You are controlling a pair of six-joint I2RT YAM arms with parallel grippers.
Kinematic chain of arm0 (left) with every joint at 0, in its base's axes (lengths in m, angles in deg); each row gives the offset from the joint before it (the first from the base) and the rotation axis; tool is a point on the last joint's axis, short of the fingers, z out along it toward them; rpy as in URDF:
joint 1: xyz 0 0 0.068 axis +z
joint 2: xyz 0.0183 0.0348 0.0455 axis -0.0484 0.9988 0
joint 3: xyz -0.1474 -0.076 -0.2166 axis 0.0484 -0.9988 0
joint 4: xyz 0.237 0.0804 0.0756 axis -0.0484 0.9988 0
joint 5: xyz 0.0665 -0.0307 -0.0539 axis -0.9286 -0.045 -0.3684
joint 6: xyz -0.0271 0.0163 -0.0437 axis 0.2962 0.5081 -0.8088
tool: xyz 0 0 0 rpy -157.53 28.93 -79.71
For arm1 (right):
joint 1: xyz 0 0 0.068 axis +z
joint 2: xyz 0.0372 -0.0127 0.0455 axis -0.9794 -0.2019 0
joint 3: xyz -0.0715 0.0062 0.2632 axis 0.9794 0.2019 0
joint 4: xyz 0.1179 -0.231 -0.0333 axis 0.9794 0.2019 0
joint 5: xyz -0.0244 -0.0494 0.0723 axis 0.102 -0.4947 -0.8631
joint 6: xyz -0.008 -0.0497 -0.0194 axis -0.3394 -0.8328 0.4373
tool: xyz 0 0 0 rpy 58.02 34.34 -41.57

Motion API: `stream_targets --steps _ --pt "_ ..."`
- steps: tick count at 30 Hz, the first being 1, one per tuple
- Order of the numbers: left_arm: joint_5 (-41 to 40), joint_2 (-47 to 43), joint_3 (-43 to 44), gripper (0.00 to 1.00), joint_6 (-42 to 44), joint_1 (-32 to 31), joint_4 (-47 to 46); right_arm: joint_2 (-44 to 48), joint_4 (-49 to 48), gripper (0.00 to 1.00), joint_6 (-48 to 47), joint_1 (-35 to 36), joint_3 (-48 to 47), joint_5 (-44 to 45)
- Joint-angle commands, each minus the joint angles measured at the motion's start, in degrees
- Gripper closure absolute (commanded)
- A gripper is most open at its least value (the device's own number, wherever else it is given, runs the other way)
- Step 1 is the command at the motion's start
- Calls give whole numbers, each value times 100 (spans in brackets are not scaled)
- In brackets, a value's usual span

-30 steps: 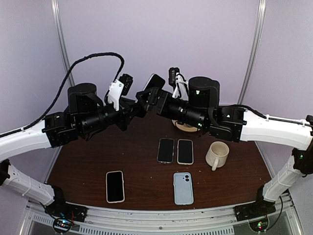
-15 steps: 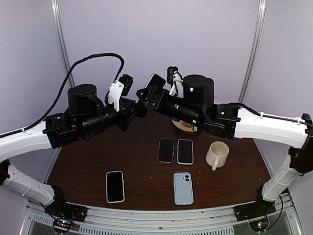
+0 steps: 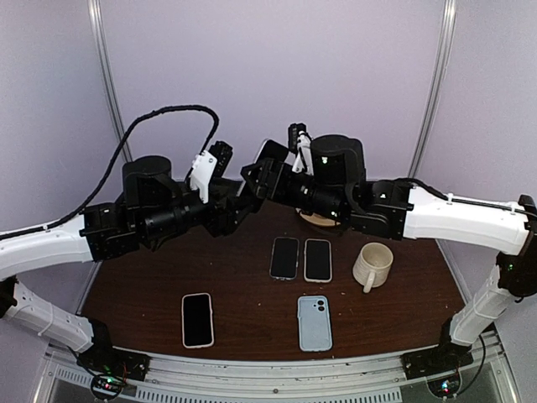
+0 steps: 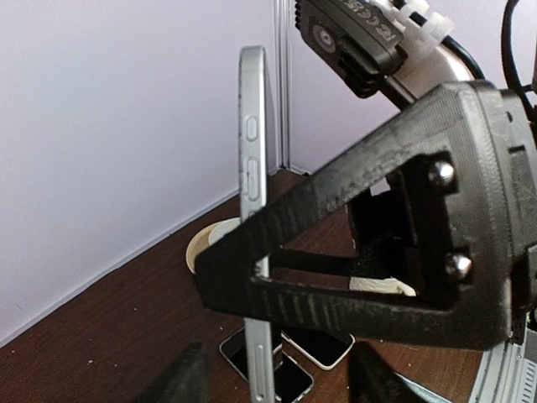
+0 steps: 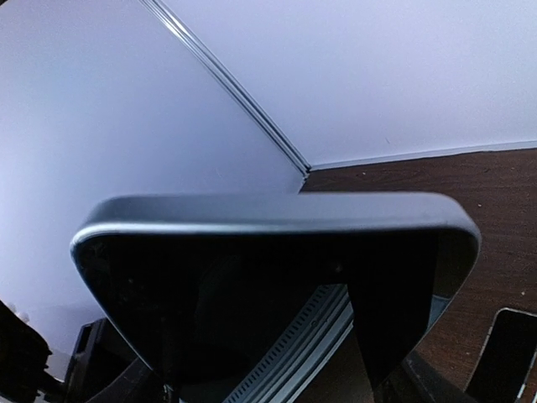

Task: Put the phone into the phone case
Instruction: Pass from the left arm to the right, then install the phone into the phone case.

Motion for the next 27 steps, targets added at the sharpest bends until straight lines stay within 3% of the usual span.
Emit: stream_targets --steps 1,4,7,12,15,21,27 --pt "355 -154 -246 15 -370 -42 219 571 1226 100 -355 -17 105 545" --pt "389 -312 -612 3 -616 -38 315 774 2320 100 -290 -1 304 889" --pt "222 -370 -791 2 -869 -41 666 917 3104 100 -16 82 600 1095" --pt "-150 140 -273 3 -1211 -39 2353 718 4210 100 489 745 862 1632" --pt "-60 405 -98 2 -1211 -40 2831 462 4344 100 894 1091 1124 1704" --pt "-426 552 -8 2 -979 -32 2847 -14 4195 100 1644 1601 1531 1774" --pt "-343 603 240 2 -443 1 3037 -334 4030 100 2141 1688 1844 1814"
